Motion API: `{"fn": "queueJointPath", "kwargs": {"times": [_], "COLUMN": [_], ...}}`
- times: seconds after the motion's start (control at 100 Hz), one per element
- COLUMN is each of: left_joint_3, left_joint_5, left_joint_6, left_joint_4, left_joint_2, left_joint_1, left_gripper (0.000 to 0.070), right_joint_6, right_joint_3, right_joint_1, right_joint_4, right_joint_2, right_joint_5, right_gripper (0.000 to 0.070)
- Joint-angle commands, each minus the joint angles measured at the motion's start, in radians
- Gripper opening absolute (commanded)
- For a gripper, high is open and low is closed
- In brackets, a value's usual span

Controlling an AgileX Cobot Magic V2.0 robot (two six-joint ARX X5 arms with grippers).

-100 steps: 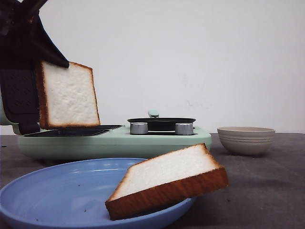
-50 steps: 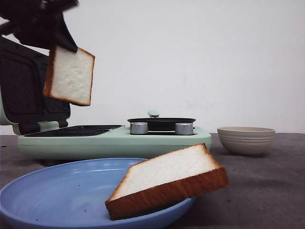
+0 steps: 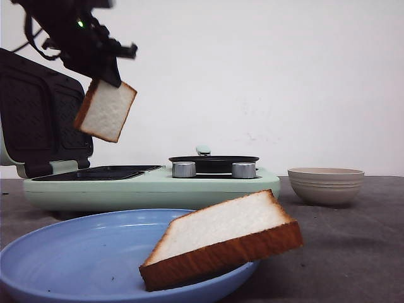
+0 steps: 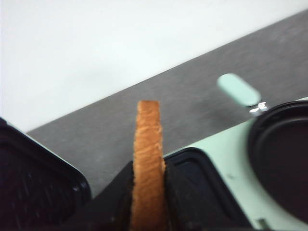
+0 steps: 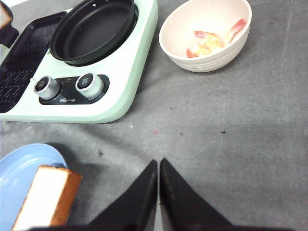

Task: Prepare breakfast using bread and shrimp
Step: 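Carry the bread to the farther press plate and release it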

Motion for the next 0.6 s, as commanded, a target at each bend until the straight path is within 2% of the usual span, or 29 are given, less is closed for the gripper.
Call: {"fn": "queueJointPath", "kwargs": {"times": [0.0,0.47,0.59], "left_joint_3": [0.040,0.093,0.093], "left_joint_5": [-0.019,-0.092,-0.096], "left_joint_6": [0.072,0.233,0.239], "left_joint_4": [0.012,0.090,0.097], "left_joint_2": [0.038,0.191,0.212], "left_joint_1": [-0.002,-0.002,0.001], "left_gripper": [0.0002,0.0002,0.0001], "right_joint_6": [-0.027,-0.050,-0.050], "right_joint_3": [0.010,0.010,0.010], "right_joint_1": [0.001,0.001,0.001], "right_joint_4": [0.009,0.009,0.009], "right_joint_2": [0.003,0.004,0.003], "right_joint_5": [-0.001,0.000,0.000], "right_gripper": [0.0000,0.0000,0.0000]}}
